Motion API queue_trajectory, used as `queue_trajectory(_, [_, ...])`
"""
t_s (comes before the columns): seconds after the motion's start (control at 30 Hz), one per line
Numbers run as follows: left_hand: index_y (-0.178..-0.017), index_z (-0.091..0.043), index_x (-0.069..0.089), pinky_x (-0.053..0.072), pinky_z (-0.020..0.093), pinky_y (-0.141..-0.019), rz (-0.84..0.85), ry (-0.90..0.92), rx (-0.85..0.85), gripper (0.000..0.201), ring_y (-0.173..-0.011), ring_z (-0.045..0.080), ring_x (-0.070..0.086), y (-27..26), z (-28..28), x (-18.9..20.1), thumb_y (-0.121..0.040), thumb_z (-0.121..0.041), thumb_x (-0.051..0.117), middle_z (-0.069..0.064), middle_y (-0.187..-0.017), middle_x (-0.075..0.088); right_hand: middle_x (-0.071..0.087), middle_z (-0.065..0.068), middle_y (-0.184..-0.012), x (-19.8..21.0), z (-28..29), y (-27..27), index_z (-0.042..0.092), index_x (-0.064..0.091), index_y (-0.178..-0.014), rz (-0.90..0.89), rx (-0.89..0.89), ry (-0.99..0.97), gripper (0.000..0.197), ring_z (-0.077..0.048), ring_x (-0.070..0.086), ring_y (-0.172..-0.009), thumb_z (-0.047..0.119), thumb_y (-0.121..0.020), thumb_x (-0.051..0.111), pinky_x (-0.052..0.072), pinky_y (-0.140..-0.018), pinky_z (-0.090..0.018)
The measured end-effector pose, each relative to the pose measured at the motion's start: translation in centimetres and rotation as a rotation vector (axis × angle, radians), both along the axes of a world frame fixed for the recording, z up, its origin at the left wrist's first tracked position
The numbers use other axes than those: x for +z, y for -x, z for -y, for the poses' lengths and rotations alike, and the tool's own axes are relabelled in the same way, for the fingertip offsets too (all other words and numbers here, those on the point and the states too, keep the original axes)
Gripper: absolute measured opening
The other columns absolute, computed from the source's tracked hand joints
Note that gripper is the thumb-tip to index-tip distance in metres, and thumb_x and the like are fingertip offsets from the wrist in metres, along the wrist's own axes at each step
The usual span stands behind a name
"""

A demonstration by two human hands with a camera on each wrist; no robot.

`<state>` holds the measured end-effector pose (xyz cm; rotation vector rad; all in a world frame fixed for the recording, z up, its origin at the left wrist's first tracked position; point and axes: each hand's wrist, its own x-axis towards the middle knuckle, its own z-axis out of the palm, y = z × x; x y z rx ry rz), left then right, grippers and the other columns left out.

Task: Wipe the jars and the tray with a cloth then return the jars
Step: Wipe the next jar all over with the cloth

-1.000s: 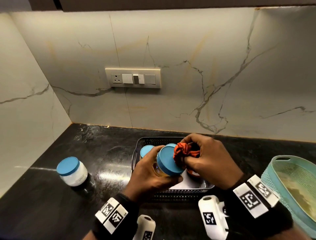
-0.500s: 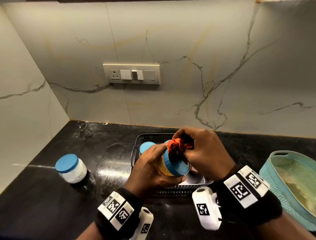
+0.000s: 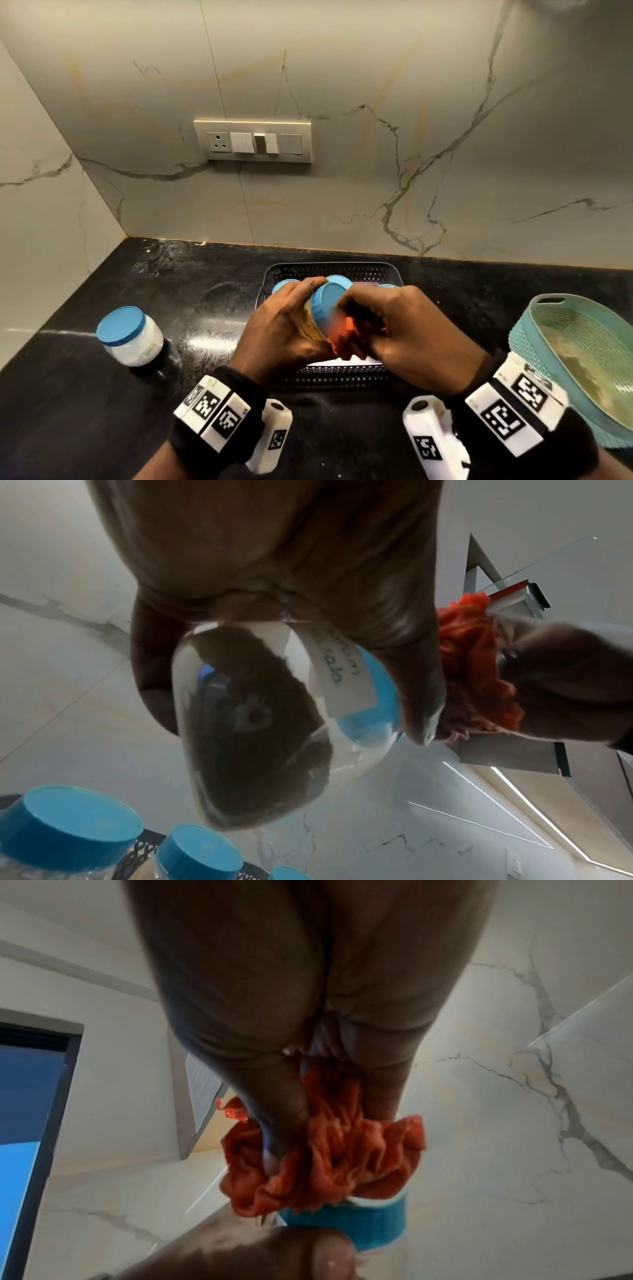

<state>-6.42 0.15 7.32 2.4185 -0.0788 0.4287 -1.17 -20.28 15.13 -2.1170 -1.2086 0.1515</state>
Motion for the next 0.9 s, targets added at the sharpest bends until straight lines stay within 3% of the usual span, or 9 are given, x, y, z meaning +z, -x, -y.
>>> queue_trajectory(0.13, [-0.138, -0.031, 0.053, 0.057, 0.035, -0.089, -0.012, 0.036, -0.002, 0.090, -0.109, 0.007, 0.063, 0.2, -0.2, -0.2, -0.061, -0.071, 0.079, -0.013, -0.125, 0.063, 0.068, 0.016, -0.097, -0.6, 0.8, -0.7, 0.028, 0.066, -0.106, 0.031, -0.012, 0.142, 0.033, 0.000, 0.062, -0.091, 0.005, -0.084, 0.070, 0.052, -0.078, -0.016])
queue_trajectory(0.3, [-0.135, -0.035, 0.054, 0.058, 0.032, -0.088, -0.022, 0.099, 0.003, 0.087, -0.110, 0.005, 0.063, 0.2, -0.4, -0.6, -0.062, -0.071, 0.084, -0.016, -0.124, 0.063, 0.070, 0.012, -0.092, -1.1, 0.8, -2.2, 0.025, 0.069, -0.099, -0.031, -0.070, 0.115, 0.038, -0.005, 0.066, -0.087, -0.005, -0.076, 0.065, 0.054, -0.075, -0.024])
queue_trajectory(0.4, [-0.137, -0.034, 0.054, 0.057, 0.032, -0.090, -0.024, 0.134, -0.019, 0.088, -0.112, 0.007, 0.063, 0.3, -0.3, -0.7, -0.062, -0.069, 0.085, -0.016, -0.124, 0.063, 0.071, 0.010, -0.090, -1.1, 0.6, -3.1, 0.024, 0.069, -0.099, -0.054, -0.084, 0.126, 0.039, -0.005, 0.066, -0.086, -0.006, -0.075, 0.066, 0.052, -0.072, -0.015])
queue_trajectory(0.5, [-0.139, -0.033, 0.055, 0.055, 0.034, -0.093, -0.035, 0.173, -0.041, 0.092, -0.115, 0.007, 0.063, 0.4, 0.3, -1.1, -0.059, -0.068, 0.087, -0.015, -0.127, 0.064, 0.070, 0.010, -0.087, -0.9, 0.2, -4.1, 0.023, 0.070, -0.098, -0.032, -0.104, 0.140, 0.036, -0.005, 0.064, -0.080, -0.004, -0.073, 0.068, 0.051, -0.068, -0.017])
queue_trajectory(0.6, [-0.136, -0.032, 0.058, 0.055, 0.037, -0.096, -0.053, 0.267, -0.075, 0.090, -0.116, 0.010, 0.064, 0.4, 1.0, -1.5, -0.059, -0.065, 0.090, -0.012, -0.126, 0.066, 0.069, 0.012, -0.084, -0.4, -0.5, -4.7, 0.022, 0.071, -0.096, -0.001, -0.093, 0.122, 0.037, -0.003, 0.061, -0.076, -0.005, -0.070, 0.068, 0.046, -0.066, -0.011])
queue_trajectory(0.77, [-0.130, -0.034, 0.061, 0.058, 0.039, -0.092, -0.035, 0.457, -0.093, 0.077, -0.111, 0.016, 0.068, 0.6, 1.8, -0.8, -0.062, -0.042, 0.096, -0.010, -0.121, 0.070, 0.073, 0.006, -0.085, 1.6, -1.2, -5.2, 0.019, 0.072, -0.100, -0.060, -0.103, -0.024, 0.037, -0.007, 0.068, -0.073, -0.006, -0.073, 0.071, 0.059, -0.069, -0.029])
queue_trajectory(0.9, [-0.130, -0.024, 0.059, 0.056, 0.035, -0.097, -0.003, 0.619, -0.097, 0.075, -0.117, 0.019, 0.067, 0.7, 1.6, -0.4, -0.065, -0.036, 0.093, -0.005, -0.124, 0.069, 0.075, 0.000, -0.092, 3.4, 0.7, -6.3, 0.019, 0.070, -0.106, -0.141, -0.190, -0.204, 0.034, -0.017, 0.074, -0.081, 0.002, -0.077, 0.080, 0.062, -0.075, -0.039])
